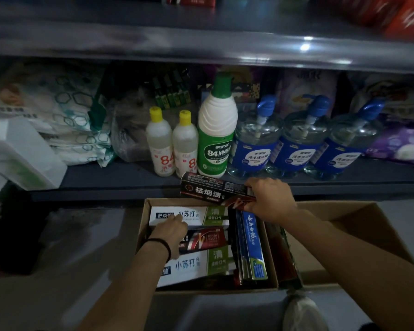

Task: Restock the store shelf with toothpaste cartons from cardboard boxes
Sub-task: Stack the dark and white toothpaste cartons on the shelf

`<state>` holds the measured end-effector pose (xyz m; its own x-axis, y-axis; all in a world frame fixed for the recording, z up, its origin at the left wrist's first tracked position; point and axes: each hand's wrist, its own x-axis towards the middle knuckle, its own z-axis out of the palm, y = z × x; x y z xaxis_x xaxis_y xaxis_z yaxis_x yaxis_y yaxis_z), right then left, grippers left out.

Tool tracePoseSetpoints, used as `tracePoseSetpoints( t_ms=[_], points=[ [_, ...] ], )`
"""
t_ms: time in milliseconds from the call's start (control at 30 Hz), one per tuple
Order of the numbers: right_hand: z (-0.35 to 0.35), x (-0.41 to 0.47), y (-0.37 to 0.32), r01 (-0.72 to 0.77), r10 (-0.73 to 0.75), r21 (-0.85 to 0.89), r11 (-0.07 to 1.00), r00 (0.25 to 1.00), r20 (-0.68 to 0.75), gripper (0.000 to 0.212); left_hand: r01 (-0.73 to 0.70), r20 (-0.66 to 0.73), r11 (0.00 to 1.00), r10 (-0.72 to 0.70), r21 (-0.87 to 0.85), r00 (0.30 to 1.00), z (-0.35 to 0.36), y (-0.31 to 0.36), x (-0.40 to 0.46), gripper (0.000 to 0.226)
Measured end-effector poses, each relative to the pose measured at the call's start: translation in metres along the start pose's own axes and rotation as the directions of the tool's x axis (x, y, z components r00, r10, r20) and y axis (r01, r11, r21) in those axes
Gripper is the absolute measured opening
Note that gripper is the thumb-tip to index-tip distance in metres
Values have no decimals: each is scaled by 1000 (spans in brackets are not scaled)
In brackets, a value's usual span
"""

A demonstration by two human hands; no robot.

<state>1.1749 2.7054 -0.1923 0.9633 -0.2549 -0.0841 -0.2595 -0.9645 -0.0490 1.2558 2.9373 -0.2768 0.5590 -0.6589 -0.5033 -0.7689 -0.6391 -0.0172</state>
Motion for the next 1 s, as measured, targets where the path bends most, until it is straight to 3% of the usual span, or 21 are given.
tracePoseSetpoints(
  t_ms=[233, 400, 633, 1000],
  points=[
    [-50, -24, -2, -15, 13, -40, 999, 998, -64, 41, -34, -142, 999, 40, 41, 989, -56, 3, -38, 59],
    [-105, -50, -12, -6, -1, -57, 998, 993, -120, 32, 0, -230, 998, 14, 64, 973, -101, 0, -88, 43],
    [-196, -71, -26, -18, -11, -104, 994, 961, -275, 38, 1, -506, 991, 66, 131, 860, -182, -15, -165, 33],
    [-294, -65, -65, -8, -56, -180, 984, 937, -345, 39, 150, -681, 965, 38, 215, 731, -257, -45, -247, 37]
  ],
)
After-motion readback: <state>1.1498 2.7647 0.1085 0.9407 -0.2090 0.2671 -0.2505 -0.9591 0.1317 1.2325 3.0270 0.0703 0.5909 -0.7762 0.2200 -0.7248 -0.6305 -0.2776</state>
